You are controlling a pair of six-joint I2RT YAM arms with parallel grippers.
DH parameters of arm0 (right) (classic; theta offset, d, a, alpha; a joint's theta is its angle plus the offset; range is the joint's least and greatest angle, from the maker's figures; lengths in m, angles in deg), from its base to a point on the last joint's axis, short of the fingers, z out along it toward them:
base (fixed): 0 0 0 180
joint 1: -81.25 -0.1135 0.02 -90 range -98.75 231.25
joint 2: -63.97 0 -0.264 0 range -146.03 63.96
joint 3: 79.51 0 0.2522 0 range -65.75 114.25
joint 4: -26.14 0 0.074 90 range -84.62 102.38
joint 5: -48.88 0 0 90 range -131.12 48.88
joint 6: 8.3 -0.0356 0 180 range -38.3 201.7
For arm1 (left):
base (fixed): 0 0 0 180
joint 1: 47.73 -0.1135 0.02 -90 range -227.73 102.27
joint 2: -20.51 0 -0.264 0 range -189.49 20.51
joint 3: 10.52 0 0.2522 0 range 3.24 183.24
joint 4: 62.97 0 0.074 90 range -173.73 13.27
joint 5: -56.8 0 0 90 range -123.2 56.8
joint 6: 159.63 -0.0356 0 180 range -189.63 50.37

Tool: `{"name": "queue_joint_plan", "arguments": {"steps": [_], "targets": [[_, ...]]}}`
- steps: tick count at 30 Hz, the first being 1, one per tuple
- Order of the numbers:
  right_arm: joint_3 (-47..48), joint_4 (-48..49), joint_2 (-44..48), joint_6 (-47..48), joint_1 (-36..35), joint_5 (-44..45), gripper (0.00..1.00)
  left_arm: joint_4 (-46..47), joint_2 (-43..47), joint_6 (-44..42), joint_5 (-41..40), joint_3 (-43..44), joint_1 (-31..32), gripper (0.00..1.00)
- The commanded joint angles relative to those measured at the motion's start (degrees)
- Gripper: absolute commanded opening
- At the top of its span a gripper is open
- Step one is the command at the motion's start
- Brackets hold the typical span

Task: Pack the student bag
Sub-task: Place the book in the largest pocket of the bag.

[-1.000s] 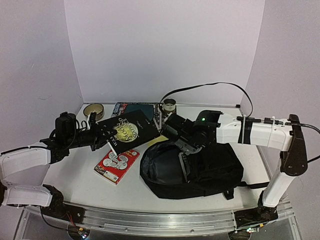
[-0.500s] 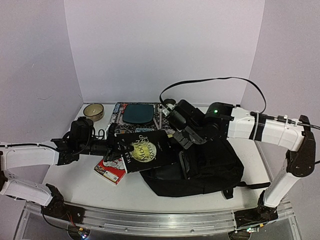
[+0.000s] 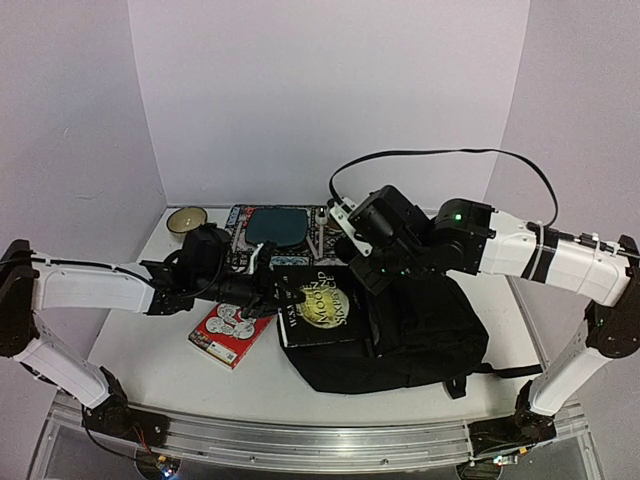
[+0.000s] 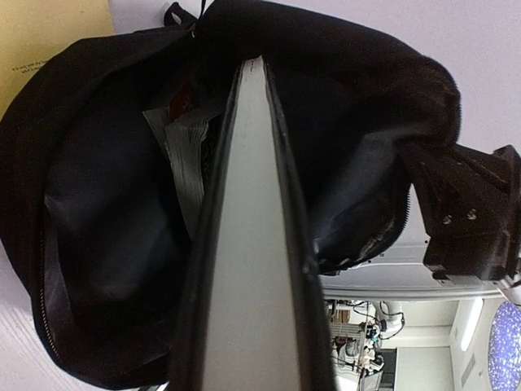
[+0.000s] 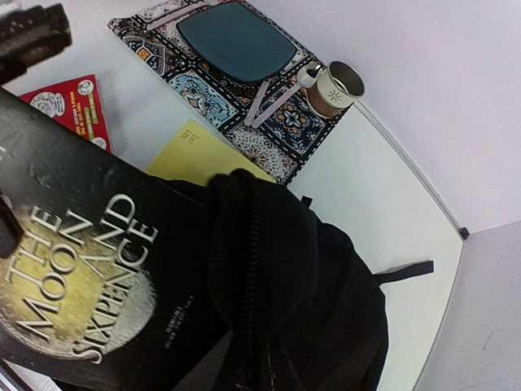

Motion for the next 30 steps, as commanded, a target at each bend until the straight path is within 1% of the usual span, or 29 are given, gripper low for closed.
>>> {"name": "queue_joint_plan", "arguments": {"steps": [1, 11, 17, 20, 24, 26, 28, 30], "targets": [[0.3, 4.7, 3.8, 0.4, 0.3, -2.7, 0.0, 9.5, -4.7, -1.6, -0.3, 7.0, 2.4, 0.0], [0.2, 7.3, 4.3, -1.1, 0.3, -7.7, 0.0, 14.0, -20.0, -0.9, -1.9, 19.9, 7.6, 0.0], [-0.1, 8.1, 4.6, -1.9, 0.3, -9.6, 0.0, 14.4, -28.1, 1.3, -7.0, 25.4, 9.3, 0.0], [-0.6, 8.5, 4.9, -2.0, 0.3, -9.7, 0.0, 14.6, -30.8, 2.9, -11.0, 27.1, 10.3, 0.0], [-1.4, 8.7, 5.2, -2.2, 0.3, -9.5, 0.0, 14.7, -34.0, 3.7, -14.4, 29.8, 11.9, 0.0], [-1.7, 8.8, 5.3, -2.2, 0.3, -9.2, 0.0, 14.7, -34.9, 3.4, -15.9, 30.4, 12.5, 0.04], [-2.1, 8.8, 5.7, -2.1, 0.2, -8.7, 0.0, 14.7, -35.1, 3.0, -17.4, 29.9, 12.8, 0.13], [-2.7, 8.8, 6.1, -2.0, 0.3, -7.8, 0.0, 14.6, -34.3, 2.6, -19.3, 27.7, 12.8, 0.27]]}}
